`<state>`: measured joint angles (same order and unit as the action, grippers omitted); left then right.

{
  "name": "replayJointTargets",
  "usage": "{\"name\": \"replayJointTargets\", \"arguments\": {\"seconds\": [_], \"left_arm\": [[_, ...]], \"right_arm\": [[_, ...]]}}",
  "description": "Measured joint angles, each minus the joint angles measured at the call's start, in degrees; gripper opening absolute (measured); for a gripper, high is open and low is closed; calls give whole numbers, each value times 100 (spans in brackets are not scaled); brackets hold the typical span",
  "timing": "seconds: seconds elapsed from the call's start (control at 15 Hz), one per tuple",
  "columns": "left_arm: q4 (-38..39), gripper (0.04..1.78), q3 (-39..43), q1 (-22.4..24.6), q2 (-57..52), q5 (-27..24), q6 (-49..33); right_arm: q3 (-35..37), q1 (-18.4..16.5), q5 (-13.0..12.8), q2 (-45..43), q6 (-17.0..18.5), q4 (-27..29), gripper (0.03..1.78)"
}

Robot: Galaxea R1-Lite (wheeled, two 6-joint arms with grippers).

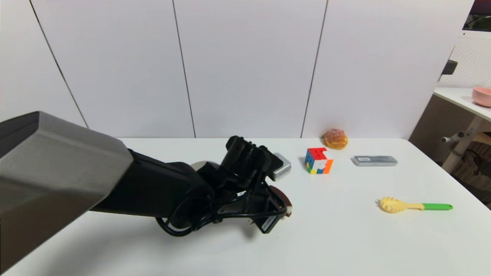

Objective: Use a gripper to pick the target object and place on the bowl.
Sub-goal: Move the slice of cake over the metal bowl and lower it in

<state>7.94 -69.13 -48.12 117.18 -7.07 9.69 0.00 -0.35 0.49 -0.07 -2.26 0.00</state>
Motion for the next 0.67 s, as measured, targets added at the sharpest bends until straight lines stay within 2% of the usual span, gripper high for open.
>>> {"name": "replayJointTargets", "arguments": {"seconds": [0.27, 0.67], "left_arm": [[-262, 78, -10, 297, -664, 2, 61], [-424, 78, -29, 1364, -1310, 13, 100]], "right_arm": [[0, 0, 2, 0, 2, 0, 171], [0, 2, 4, 0, 2, 0, 171]]}}
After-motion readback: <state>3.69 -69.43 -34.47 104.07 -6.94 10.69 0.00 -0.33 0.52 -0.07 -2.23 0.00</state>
